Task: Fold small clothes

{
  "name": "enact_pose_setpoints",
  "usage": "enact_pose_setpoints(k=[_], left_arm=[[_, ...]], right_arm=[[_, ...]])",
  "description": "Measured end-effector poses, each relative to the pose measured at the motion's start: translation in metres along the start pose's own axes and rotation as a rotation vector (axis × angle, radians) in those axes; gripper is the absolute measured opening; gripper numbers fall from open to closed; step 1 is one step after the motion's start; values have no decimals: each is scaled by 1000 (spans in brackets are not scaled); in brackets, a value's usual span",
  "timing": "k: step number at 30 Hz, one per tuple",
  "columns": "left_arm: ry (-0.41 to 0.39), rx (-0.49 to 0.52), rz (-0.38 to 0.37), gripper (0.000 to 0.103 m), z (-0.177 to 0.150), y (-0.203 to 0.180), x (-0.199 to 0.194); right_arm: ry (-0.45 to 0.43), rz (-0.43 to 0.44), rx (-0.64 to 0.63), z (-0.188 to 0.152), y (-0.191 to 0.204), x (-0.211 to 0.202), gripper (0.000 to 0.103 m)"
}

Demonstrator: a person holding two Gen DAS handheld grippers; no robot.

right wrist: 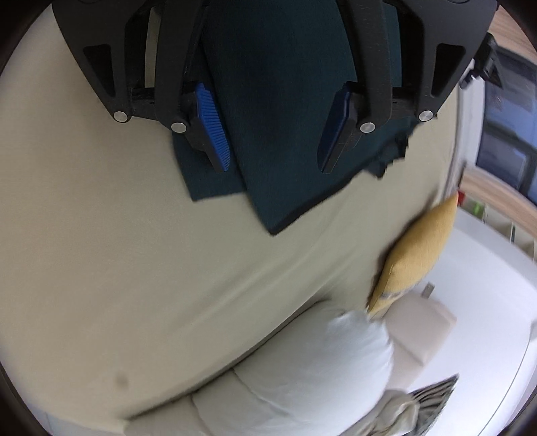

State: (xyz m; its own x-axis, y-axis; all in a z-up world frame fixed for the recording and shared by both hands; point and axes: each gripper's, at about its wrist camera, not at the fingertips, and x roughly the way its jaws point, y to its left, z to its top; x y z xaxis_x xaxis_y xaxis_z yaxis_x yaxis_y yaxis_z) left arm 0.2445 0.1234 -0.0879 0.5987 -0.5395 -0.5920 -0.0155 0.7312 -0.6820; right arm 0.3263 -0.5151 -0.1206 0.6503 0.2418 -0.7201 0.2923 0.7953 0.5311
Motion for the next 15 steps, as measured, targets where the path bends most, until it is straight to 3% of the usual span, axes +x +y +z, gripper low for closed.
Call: enact_pose_setpoints(k=[6,12,15], left_arm=[[21,36,57,61,-47,5,-14],[8,66,120,60,-71,9,-21],[-1,118,160,53,-75,3,-22]], right_arm=[[37,-75,-175,-41,18,-10,53],[29,-96,-216,-65,18,-25,53],[21,-107,-235,-73,17,-31,53]])
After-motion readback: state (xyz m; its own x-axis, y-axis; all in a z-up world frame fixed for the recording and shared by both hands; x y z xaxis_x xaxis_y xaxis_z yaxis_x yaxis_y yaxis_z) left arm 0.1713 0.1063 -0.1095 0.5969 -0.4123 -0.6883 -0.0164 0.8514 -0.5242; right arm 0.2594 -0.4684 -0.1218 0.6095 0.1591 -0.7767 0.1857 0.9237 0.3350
